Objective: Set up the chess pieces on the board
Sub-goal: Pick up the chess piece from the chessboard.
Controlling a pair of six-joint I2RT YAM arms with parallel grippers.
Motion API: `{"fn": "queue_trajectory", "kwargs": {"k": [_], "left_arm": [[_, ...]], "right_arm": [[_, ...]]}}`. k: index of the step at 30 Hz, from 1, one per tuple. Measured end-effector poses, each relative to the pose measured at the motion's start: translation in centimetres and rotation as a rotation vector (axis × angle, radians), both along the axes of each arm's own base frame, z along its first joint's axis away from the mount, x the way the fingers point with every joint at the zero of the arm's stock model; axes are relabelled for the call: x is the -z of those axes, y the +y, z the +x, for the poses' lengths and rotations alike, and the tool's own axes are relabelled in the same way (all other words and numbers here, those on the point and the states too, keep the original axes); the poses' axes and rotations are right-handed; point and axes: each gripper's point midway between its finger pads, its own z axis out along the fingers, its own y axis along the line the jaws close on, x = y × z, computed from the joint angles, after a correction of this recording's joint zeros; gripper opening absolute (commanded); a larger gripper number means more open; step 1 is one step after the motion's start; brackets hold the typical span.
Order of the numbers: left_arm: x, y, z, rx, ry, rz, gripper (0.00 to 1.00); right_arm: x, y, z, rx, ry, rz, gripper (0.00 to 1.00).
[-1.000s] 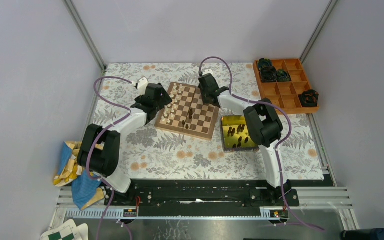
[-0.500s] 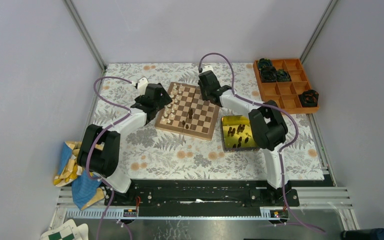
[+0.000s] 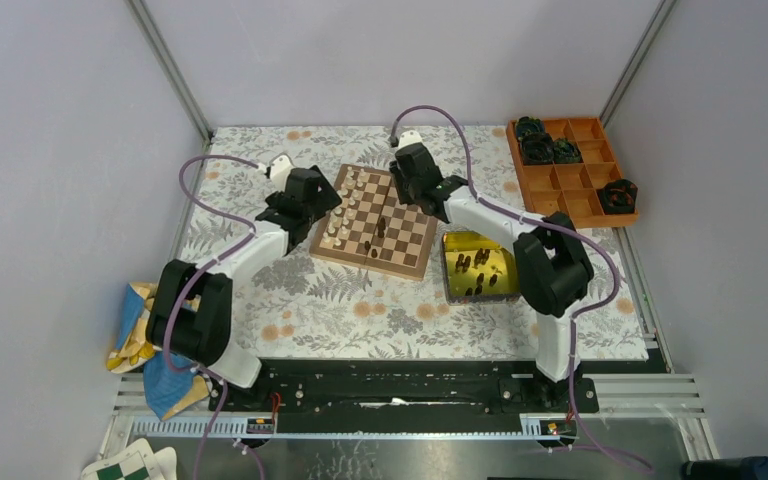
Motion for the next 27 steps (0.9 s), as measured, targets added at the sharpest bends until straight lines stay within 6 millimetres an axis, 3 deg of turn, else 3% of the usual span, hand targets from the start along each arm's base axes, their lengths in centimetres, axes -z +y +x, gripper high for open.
{"fn": "queue_trajectory", "kwargs": {"k": [4, 9, 14, 18, 24, 27], "left_arm": [[-0.5, 0.1, -0.4, 0.002, -0.008, -0.002, 0.98], [-2.8, -0.6, -1.0, 0.044, -0.051, 0.012, 0.99], [-5.8, -4.0, -2.7, 0.185, -0.123, 0.063, 0.99], [-7.0, -7.3, -4.2, 0.308, -0.159, 0.127, 0.99], [-6.7, -10.0, -5.6, 0.406, -0.165, 0.194, 0.98], [-5.0, -10.8, -5.5, 0.423, -0.139, 0.228, 0.91]], "right_arm": [[-0.7, 0.6, -2.2, -0.038, -0.002, 0.014, 0.36], [-0.5, -1.3, -4.6, -0.011, -0.019, 0.025, 0.36], [-2.1, -3.6, -5.4, 0.056, -0.086, 0.075, 0.36], [-4.0, -5.8, -5.1, 0.136, -0.152, 0.156, 0.36], [-4.2, -9.5, -4.3, 0.262, -0.195, 0.256, 0.36], [-3.4, -10.6, -4.1, 0.298, -0.193, 0.276, 0.36]]}}
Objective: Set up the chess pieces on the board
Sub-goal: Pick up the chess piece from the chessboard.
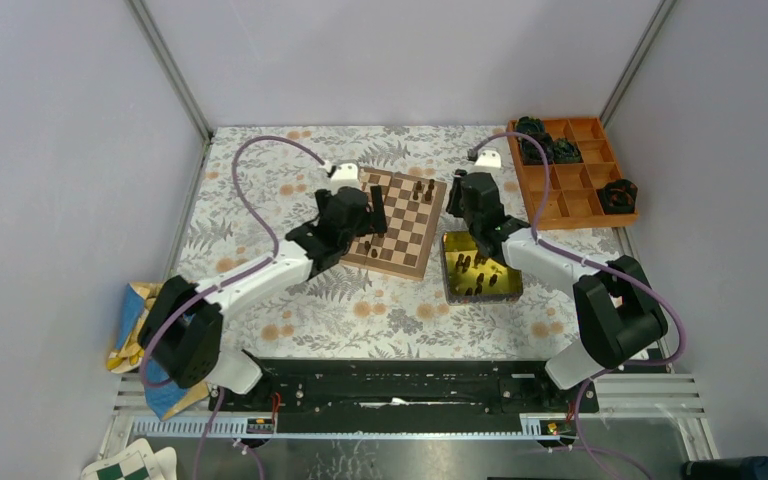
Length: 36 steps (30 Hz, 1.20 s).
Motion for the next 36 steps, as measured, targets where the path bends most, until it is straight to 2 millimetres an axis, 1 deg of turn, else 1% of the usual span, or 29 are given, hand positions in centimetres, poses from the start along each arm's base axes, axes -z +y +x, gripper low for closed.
{"fn": "queue_trajectory", "kwargs": {"k": [2, 5, 7, 9, 14, 19, 27, 30, 36], "left_arm": [[1.8, -0.6, 0.0, 0.013, 0.033, 0.031, 0.85], [4.6, -1.2, -0.1, 0.026, 0.086, 0.075, 0.79], [5.8, -1.5, -0.1, 0.032, 0.111, 0.093, 0.76], [6.7, -1.8, 0.0, 0.036, 0.126, 0.104, 0.75], [6.8, -2.6, 0.7, 0.039, 0.119, 0.096, 0.72], [6.8, -3.4, 1.6, 0.041, 0.109, 0.085, 0.65], [8.1, -4.0, 2.2, 0.037, 0.126, 0.093, 0.54], [8.2, -4.2, 2.5, 0.036, 0.128, 0.094, 0.48], [8.2, -4.5, 3.1, 0.027, 0.123, 0.094, 0.45]], "right_arm": [[0.4, -0.4, 0.0, 0.014, 0.002, 0.012, 0.36], [0.5, -0.7, 0.1, 0.025, -0.003, 0.028, 0.36], [0.3, -0.7, 0.3, 0.028, -0.013, 0.038, 0.36], [0.0, -0.5, 0.5, 0.025, -0.025, 0.051, 0.36], [-0.4, -0.4, 0.7, 0.024, -0.039, 0.062, 0.36], [-0.6, -0.4, 0.8, 0.024, -0.048, 0.067, 0.36], [-0.7, -0.4, 0.9, 0.024, -0.054, 0.069, 0.36], [-0.7, -0.4, 0.9, 0.024, -0.054, 0.068, 0.36], [-0.7, -0.4, 0.9, 0.023, -0.054, 0.067, 0.36]]}}
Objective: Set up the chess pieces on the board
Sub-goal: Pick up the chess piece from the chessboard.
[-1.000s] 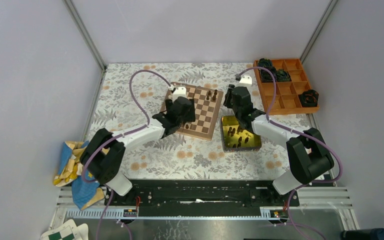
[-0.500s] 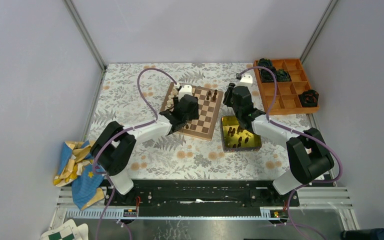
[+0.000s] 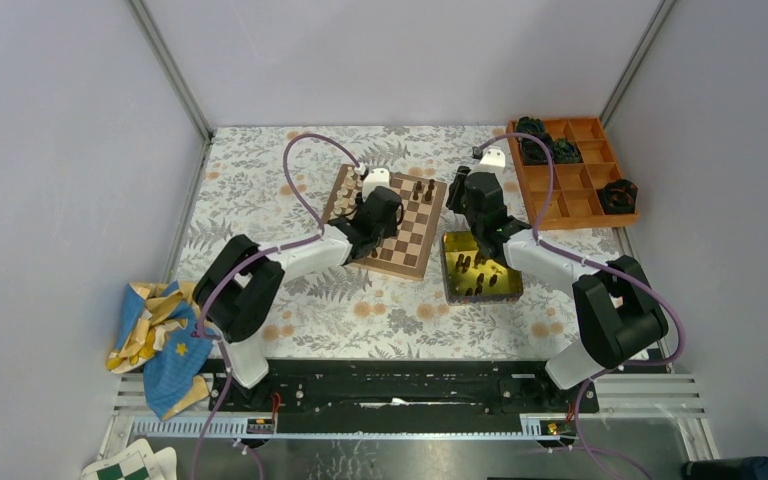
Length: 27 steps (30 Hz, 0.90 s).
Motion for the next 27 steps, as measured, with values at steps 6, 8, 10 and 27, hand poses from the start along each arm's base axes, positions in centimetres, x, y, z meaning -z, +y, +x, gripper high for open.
{"fn": "queue_trajectory", "kwargs": {"k": [6, 8, 10, 27], "left_arm": [[0.26, 0.16, 0.22, -0.013, -0.001, 0.012, 0.43], [0.4, 0.23, 0.21, -0.015, 0.001, 0.016, 0.43], [0.4, 0.27, 0.26, -0.018, 0.0, 0.018, 0.42], [0.61, 0.59, 0.64, -0.044, -0.005, 0.035, 0.21]], "right_arm": [[0.01, 0.0, 0.0, 0.0, 0.0, 0.0, 0.36], [0.03, 0.01, 0.01, 0.0, 0.0, 0.0, 0.36], [0.06, 0.03, 0.04, 0.0, 0.0, 0.0, 0.36], [0.45, 0.09, 0.11, -0.001, 0.005, -0.002, 0.36]]}}
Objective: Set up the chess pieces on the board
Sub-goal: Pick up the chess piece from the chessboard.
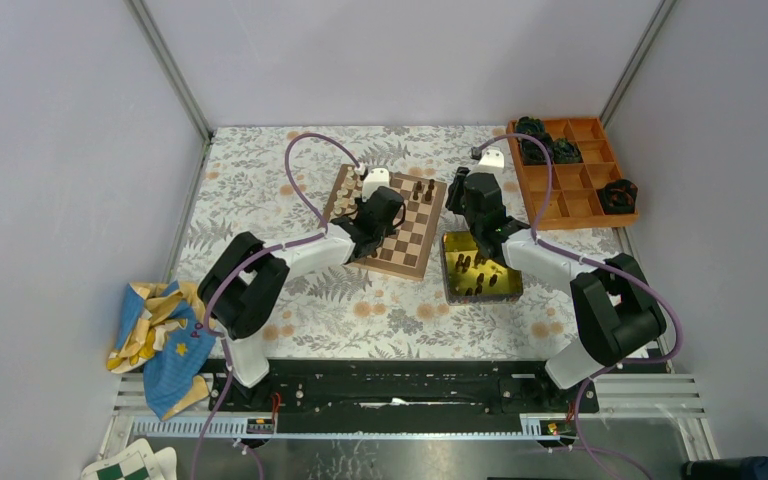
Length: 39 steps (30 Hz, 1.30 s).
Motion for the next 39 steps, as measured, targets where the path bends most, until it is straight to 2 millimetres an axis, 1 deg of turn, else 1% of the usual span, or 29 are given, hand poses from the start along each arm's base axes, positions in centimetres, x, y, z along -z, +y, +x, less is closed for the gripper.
{"fn": "queue_trajectory", "kwargs": {"k": [5, 12, 24, 34, 39], "left_arm": [[-0.1, 0.2, 0.1, -0.011, -0.004, 0.002, 0.17], [-0.1, 0.2, 0.1, -0.019, -0.002, 0.002, 0.13], [-0.1, 0.4, 0.0, -0.03, -0.001, 0.002, 0.09], [-0.1, 0.9, -0.5, -0.039, 0.017, 0.017, 0.07], [-0.7, 1.1, -0.7, -0.044, 0.014, 0.008, 0.06]], "right_arm": [[0.0, 0.1, 0.0, -0.003, 0.001, 0.001, 0.36], [0.0, 0.1, 0.0, -0.004, 0.001, 0.001, 0.36], [0.0, 0.1, 0.0, -0.003, 0.001, 0.001, 0.36], [0.0, 0.1, 0.0, -0.004, 0.0, 0.002, 0.36], [0.1, 0.1, 0.0, -0.004, 0.0, 0.002, 0.36]]}}
